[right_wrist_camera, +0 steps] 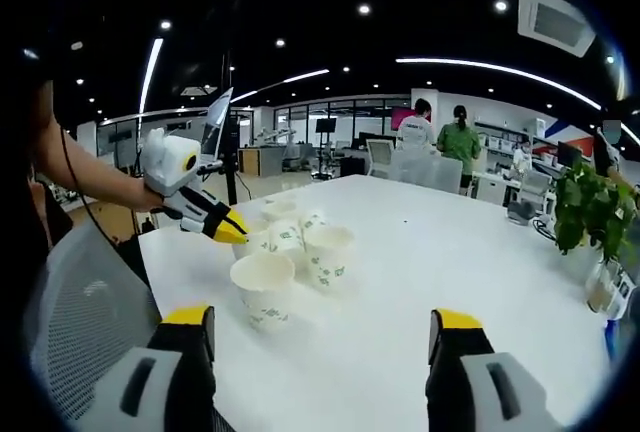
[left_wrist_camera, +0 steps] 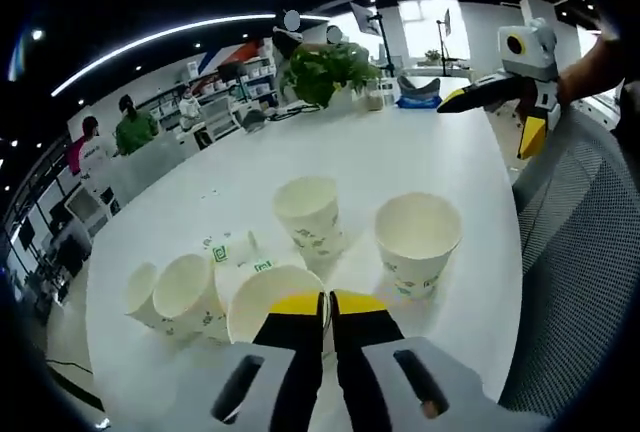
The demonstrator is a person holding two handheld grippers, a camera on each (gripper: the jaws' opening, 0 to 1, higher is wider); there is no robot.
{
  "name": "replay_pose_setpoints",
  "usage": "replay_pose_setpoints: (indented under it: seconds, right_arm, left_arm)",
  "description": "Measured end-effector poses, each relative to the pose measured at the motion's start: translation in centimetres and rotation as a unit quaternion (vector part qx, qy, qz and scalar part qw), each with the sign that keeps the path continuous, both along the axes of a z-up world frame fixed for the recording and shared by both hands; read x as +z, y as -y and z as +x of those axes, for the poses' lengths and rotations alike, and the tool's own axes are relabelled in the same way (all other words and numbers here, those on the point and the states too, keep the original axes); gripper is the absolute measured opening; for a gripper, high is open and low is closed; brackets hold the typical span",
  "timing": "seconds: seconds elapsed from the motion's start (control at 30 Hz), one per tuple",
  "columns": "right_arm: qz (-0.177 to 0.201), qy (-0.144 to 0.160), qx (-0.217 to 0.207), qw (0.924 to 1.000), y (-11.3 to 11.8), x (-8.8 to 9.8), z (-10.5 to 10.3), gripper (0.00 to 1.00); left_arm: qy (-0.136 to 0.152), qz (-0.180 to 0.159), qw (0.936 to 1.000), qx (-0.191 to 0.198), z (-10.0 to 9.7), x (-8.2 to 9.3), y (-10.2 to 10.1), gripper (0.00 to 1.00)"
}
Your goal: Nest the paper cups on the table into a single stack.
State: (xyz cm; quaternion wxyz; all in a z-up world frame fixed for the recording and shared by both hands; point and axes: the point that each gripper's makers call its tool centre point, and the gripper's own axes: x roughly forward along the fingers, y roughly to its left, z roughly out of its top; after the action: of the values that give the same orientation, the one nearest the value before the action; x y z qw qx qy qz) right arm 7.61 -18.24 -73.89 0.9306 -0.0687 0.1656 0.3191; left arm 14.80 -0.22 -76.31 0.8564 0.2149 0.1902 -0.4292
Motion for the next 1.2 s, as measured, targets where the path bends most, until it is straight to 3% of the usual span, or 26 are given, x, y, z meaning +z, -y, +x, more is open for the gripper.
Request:
replay_pose_setpoints:
  seconds: [0.37,0.6,0.8,1.03,1.2]
  right_arm:
    - [-0.008,0.0,0.011,0.9999,-0.4,-0.1,-0.2,0.89]
    - [-0.005,0.004,0.006,1.0,-0.3,0.1,-0.1,0.89]
    - [-0.001,0.006,-0.001,1.0,0.1,0.2,0.1,0.89]
    - [0.001,0.008,-0.005,1.0,0.2,0.3,0.1,0.89]
    - [0.001,0.008,-0.006,0.9999,0.1,0.4,0.0,0.89]
  left_arm:
    - [0.02,-0.012,0.9996,0.014,-1.1,3.8,-0.4,0.0]
    - [0.037,-0.031,0.9988,-0.012,-2.1,7.8,1.5,0.0]
    - [0.053,-0.042,0.9963,-0.053,-3.2,11.1,4.3,0.0]
    - [0.066,-0.018,0.9926,-0.1,-4.7,11.1,7.0,0.0]
    - [0.048,-0.011,0.9924,-0.113,-5.3,9.4,7.9,0.0]
